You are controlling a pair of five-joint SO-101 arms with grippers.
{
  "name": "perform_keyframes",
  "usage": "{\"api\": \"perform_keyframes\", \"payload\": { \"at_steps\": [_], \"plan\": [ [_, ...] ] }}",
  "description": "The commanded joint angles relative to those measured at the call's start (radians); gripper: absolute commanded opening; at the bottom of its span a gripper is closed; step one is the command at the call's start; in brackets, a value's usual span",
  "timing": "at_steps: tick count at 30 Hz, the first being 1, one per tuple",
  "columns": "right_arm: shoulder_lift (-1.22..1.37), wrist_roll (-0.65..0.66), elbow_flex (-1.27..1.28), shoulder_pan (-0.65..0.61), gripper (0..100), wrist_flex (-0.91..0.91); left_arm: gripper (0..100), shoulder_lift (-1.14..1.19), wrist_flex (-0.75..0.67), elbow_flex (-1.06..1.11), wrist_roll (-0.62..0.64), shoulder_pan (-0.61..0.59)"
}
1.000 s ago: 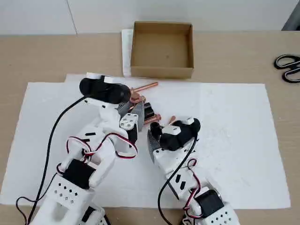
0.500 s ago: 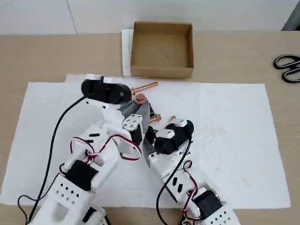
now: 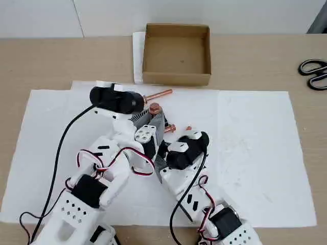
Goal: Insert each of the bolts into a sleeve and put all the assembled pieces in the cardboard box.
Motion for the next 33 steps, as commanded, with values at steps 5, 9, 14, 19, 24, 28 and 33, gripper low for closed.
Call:
{"api": "perform_keyframes", "payload": {
  "at_steps": [5,9,14,19,24,28,33],
  "plan": [
    [0.002,-0.008,0.009,-0.002,0.4,0.002,1,-0.021,0.034,-0.028,0.0,0.008],
    [0.002,-0.006,0.009,-0.001,0.4,0.002,1,-0.021,0.046,-0.028,0.0,0.008],
    [0.002,-0.006,0.009,-0.001,0.4,0.001,1,-0.023,0.097,-0.031,0.0,0.009],
    [0.002,-0.006,0.009,-0.001,0.4,0.001,1,-0.028,0.147,-0.031,0.0,0.009],
    [0.002,-0.005,0.009,-0.001,0.4,0.001,1,-0.029,0.155,-0.031,0.0,0.011],
    [0.001,-0.005,0.009,-0.001,0.4,0.001,1,-0.029,0.206,-0.03,-0.002,0.054],
    [0.001,-0.005,0.009,-0.001,0.4,0.001,1,-0.025,0.215,-0.027,-0.002,0.063]
  ]
}}
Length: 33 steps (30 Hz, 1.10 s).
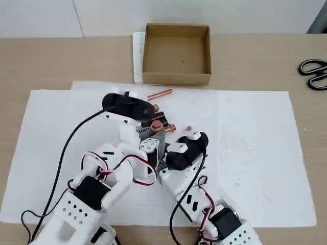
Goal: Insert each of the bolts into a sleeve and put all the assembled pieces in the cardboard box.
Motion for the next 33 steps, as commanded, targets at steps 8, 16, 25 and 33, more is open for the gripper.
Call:
{"api": "perform_keyframes", "payload": {
  "at_steps": [8,16,25,33],
  "plan": [
    [0.001,-0.005,0.009,0.002,0.4,0.001,1,-0.021,0.046,-0.022,-0.002,0.014],
    [-0.001,-0.005,0.009,0.002,0.4,-0.001,1,-0.021,0.069,-0.022,-0.002,0.017],
    [-0.001,-0.005,0.009,0.002,0.4,-0.002,3,-0.026,0.101,-0.028,-0.04,0.017],
    [-0.001,-0.003,0.009,0.002,0.4,-0.004,18,-0.028,0.127,-0.047,-0.077,0.014]
  ]
}}
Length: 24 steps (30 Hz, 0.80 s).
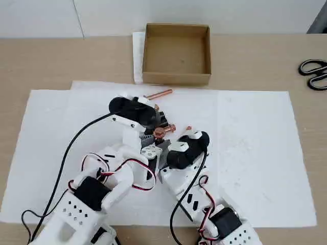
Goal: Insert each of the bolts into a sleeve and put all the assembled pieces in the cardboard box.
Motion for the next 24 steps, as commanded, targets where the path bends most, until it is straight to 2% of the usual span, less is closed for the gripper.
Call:
{"api": "perform_keyframes", "payload": {
  "at_steps": [1,5,9,14,19,24],
  "plan": [
    [-0.001,-0.002,0.009,-0.002,0.4,-0.004,20,-0.025,0.051,-0.067,-0.011,0.002],
    [-0.001,-0.002,0.009,-0.002,0.4,-0.005,23,-0.025,0.175,-0.203,-0.011,-0.003],
    [-0.001,0.0,0.009,-0.001,0.4,-0.005,23,-0.025,0.269,-0.343,-0.015,-0.1],
    [-0.007,0.0,0.009,0.045,0.4,-0.007,23,-0.025,0.325,-0.467,-0.029,-0.276],
    [0.001,0.035,-0.029,0.143,0.4,0.013,23,-0.026,0.33,-0.495,-0.224,-0.539],
    [0.016,0.135,-0.253,0.283,0.4,0.09,23,-0.02,0.422,-0.493,-0.313,-0.755]
  ]
}}
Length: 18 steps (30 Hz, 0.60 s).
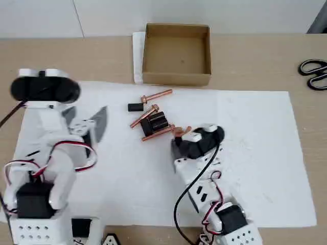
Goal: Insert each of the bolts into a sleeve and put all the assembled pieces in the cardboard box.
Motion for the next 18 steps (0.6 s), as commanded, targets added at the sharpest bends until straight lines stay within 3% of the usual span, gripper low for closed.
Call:
{"api": "perform_keyframes", "payload": {
  "at_steps": [1,9,18],
  "plan": [
    [0.03,0.086,-0.233,0.081,0.3,0.013,23,-0.003,0.077,-0.039,-0.058,-0.127],
    [0.674,0.163,-0.818,0.177,0.3,0.004,23,-0.009,0.115,0.09,-0.117,-0.238],
    [1.552,0.16,-1.583,0.236,0.3,0.004,23,-0.009,0.12,0.108,-0.118,-0.244]
  ]
}}
